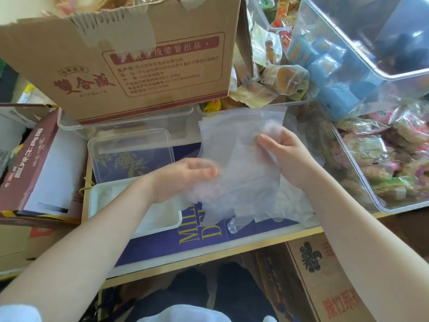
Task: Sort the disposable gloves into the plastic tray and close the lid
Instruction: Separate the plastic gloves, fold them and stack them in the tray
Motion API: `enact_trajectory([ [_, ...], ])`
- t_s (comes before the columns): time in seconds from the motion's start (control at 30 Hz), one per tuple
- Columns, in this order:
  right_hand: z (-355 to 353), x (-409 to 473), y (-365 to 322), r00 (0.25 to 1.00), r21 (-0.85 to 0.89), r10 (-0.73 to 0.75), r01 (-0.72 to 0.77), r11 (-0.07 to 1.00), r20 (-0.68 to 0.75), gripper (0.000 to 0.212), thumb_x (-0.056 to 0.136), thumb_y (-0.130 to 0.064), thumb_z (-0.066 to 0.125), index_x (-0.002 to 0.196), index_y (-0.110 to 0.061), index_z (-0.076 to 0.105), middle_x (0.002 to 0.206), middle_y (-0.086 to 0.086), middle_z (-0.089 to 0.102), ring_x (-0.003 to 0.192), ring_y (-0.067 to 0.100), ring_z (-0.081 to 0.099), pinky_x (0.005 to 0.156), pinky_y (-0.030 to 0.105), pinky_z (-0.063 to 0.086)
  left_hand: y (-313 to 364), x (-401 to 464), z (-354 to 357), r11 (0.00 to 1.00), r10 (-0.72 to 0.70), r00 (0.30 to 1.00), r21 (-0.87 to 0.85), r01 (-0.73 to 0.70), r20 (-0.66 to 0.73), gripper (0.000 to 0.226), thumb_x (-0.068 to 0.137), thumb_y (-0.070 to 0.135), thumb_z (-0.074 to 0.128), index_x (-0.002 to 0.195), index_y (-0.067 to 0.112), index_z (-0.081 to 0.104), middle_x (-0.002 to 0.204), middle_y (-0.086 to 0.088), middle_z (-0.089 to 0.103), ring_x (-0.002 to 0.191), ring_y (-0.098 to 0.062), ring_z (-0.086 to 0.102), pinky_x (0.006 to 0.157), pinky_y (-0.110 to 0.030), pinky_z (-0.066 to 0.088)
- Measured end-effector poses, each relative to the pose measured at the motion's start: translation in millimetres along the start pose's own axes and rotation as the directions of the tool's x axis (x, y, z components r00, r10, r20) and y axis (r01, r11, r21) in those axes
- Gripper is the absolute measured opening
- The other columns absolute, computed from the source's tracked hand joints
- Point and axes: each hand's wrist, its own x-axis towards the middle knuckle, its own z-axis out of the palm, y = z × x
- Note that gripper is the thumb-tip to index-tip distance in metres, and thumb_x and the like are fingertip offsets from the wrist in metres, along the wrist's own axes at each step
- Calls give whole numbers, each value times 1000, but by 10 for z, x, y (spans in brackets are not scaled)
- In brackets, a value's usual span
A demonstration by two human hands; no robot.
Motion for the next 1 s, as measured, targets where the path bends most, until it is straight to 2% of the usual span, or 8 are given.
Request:
enact_trajectory([
  [0.13, -203, 72, 30, 996, 18, 83, -84, 996, 27, 15, 96, -14, 47, 86, -11, 59, 64, -9, 63, 56, 3, 59, 52, 16, 49, -67, 66, -15, 987, -134, 958, -54, 152, 254, 74, 58, 60, 78, 116, 18, 63, 98, -7, 69, 79, -26, 66, 71, -37, 54],
  [0.23, -326, 128, 109, 987, 70, 159, -160, 985, 19, 17, 97, -16, 46, 89, -12, 60, 66, -8, 65, 56, 4, 60, 52, 17, 50, -98, 140, 20, 977, -190, 943, -41, 209, 274, 68, 69, 49, 75, 121, 11, 58, 93, -12, 68, 71, -28, 64, 63, -33, 54],
  [0.43, -556, 277, 590, 883, -340, 426, -470, 814, -200, 41, 85, -34, 68, 118, -15, 56, 94, 1, 60, 61, 10, 53, 58, 24, 43, -360, 400, 176, 970, -214, 940, 52, 236, -267, 19, 90, 15, 61, 104, 3, 63, 78, -12, 65, 56, -23, 51, 42, -23, 35],
  [0.5, -580, 276, 801, 857, -392, 484, -513, 764, -178, 23, 81, -26, 73, 97, -13, 61, 77, 2, 63, 57, 13, 55, 51, 22, 44, -486, 470, 214, 961, -242, 882, 23, 275, -403, 14, 86, 14, 66, 99, 10, 62, 79, -11, 67, 51, -13, 57, 40, -18, 37],
  [0.67, -609, 312, 1136, 885, -311, 438, -465, 829, -157, 24, 86, -1, 62, 68, -12, 51, 59, 2, 52, 37, 0, 46, 39, 15, 36, -714, 498, 314, 942, -320, 853, -45, 331, -412, 17, 88, 18, 63, 101, 20, 54, 66, 0, 62, 51, -12, 55, 47, -21, 41],
  [0.8, -635, 342, 1237, 892, -292, 427, -452, 843, -149, 5, 87, 0, 60, 90, -2, 57, 73, 6, 53, 50, 8, 54, 41, 17, 42, -756, 527, 375, 912, -410, 848, -144, 384, -334, 23, 101, 35, 36, 99, 17, 51, 69, -5, 49, 49, -16, 57, 47, -19, 46],
  [0.87, -660, 340, 1244, 898, -266, 425, -439, 858, -111, 23, 86, 6, 57, 105, -7, 57, 84, 8, 57, 60, 13, 56, 48, 18, 47, -770, 549, 420, 884, -467, 808, -212, 417, -359, 26, 100, 40, 34, 110, 21, 50, 74, -2, 52, 53, -15, 65, 47, -17, 49],
  [1.0, -748, 354, 1227, 893, -354, 449, -417, 837, 10, 52, 83, 8, 59, 124, -24, 50, 103, 8, 56, 74, 20, 60, 55, 23, 52, -811, 651, 470, 909, -414, 725, -287, 301, -551, 23, 99, 11, 39, 79, 12, 50, 69, -9, 49, 52, -16, 57, 42, -16, 46],
])
